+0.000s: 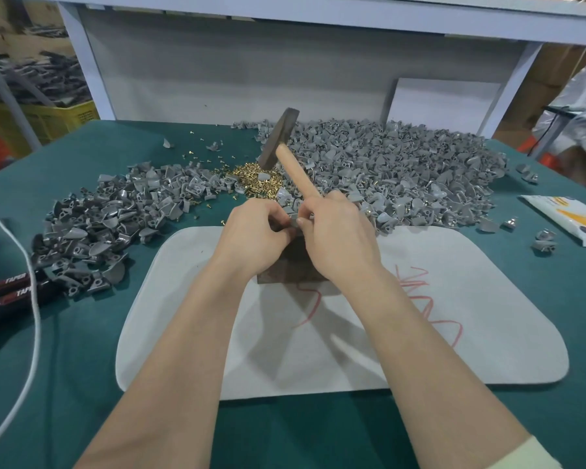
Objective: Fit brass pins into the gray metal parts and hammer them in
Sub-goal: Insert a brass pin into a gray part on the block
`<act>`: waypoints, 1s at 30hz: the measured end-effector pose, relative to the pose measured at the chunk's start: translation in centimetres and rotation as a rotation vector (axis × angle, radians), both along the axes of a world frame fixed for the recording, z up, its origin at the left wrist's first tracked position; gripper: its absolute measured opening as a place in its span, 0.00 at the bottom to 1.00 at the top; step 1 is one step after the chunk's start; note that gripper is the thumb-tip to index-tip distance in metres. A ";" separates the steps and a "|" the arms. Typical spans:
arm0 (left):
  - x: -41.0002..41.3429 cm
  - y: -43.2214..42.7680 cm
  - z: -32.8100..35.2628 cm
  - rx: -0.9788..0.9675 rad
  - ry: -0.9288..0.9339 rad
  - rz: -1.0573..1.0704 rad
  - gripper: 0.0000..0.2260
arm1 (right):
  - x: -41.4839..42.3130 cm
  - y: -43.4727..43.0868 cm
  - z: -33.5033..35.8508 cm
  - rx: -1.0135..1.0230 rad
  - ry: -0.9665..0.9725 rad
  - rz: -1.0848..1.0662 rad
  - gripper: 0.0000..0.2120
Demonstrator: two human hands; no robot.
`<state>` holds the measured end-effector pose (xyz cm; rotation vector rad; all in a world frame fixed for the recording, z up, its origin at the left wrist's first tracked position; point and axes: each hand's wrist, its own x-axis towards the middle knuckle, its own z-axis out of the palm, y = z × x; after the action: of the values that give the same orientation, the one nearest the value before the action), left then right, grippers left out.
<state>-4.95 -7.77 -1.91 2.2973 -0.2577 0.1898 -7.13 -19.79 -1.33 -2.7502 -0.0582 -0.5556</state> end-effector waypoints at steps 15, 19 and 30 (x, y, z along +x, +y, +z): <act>-0.3 -0.1 0.2 0.022 -0.013 0.005 0.02 | 0.1 0.3 0.1 -0.039 0.002 0.005 0.07; -0.3 -0.1 0.1 0.022 -0.017 0.014 0.05 | 0.6 -0.7 0.2 0.179 0.015 0.046 0.09; -0.1 0.2 0.2 0.017 0.013 -0.002 0.08 | 1.2 -1.8 0.0 0.442 0.074 0.068 0.09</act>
<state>-5.01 -7.58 -1.72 2.3142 -0.2563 0.1725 -5.91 -21.56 -1.28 -2.3259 -0.0087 -0.3919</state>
